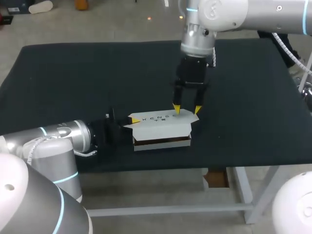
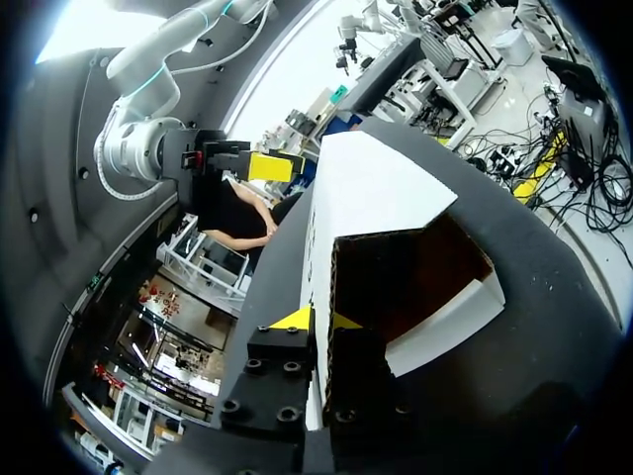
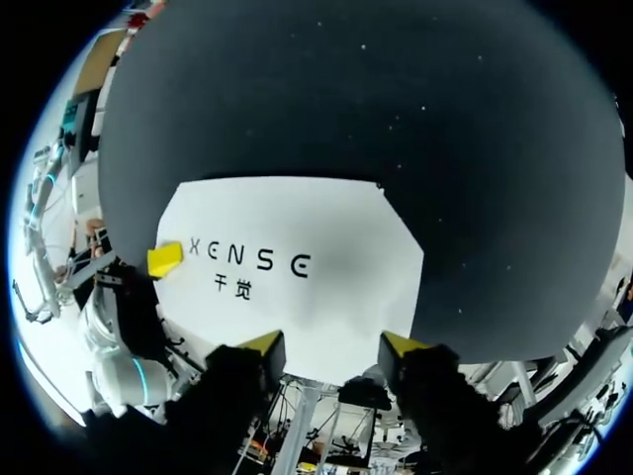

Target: Assemble the packaging by folding the flat box into shape, placing the metal phone stand inside, and closing the box properly

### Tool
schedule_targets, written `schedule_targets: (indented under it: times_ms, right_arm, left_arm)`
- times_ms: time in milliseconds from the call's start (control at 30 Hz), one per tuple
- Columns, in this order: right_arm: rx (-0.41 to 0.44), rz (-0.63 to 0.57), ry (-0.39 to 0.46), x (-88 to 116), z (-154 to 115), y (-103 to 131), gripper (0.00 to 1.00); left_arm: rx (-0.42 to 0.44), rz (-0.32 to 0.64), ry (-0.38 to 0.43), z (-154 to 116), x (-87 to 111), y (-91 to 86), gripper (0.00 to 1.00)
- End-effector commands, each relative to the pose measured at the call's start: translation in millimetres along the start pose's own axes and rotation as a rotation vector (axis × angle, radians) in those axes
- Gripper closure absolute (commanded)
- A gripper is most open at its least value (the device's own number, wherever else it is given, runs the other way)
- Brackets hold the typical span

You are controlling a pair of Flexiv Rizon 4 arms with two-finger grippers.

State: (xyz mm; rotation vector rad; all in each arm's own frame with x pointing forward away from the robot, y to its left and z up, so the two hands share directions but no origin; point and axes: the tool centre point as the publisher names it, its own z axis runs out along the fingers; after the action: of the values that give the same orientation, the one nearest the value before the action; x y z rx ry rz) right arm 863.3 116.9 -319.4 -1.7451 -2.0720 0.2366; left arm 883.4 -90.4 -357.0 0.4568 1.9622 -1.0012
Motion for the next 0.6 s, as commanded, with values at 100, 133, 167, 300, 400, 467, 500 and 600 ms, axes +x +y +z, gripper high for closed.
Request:
schedule_targets:
  times_ms: [100,133,167,300,400,467,500,600]
  right_arm:
    - [-0.042,0.032,0.015,-4.7,9.3,-4.4,0.42]
    - [-0.048,0.037,0.016,-5.3,10.0,-4.2,0.44]
    - [-0.055,0.04,0.021,-6.2,11.0,-3.9,0.44]
    - [-0.062,0.046,0.023,-5.9,13.5,-3.2,0.5]
    - [-0.066,0.052,0.023,-6.6,15.7,-2.9,0.54]
    - [-0.067,0.056,0.023,-6.8,17.2,-2.8,0.54]
    - [-0.067,0.057,0.023,-6.9,17.8,-2.7,0.54]
    - [-0.069,0.062,0.023,-7.2,19.6,-3.0,0.54]
  left_arm:
    - [-0.001,-0.003,-0.004,1.2,5.8,2.1,1.0]
    - [-0.001,-0.003,-0.004,1.0,5.7,2.3,1.0]
    - [-0.001,-0.003,-0.004,0.9,5.7,2.3,1.0]
    - [-0.003,-0.004,-0.003,0.7,5.8,2.6,1.0]
    - [-0.002,-0.005,-0.003,0.6,6.0,2.9,1.0]
    - [-0.001,-0.005,-0.003,0.4,6.2,3.2,1.0]
    - [-0.002,-0.006,-0.003,0.4,6.3,3.3,1.0]
    - [0.0,-0.005,-0.006,-0.1,6.6,3.7,1.0]
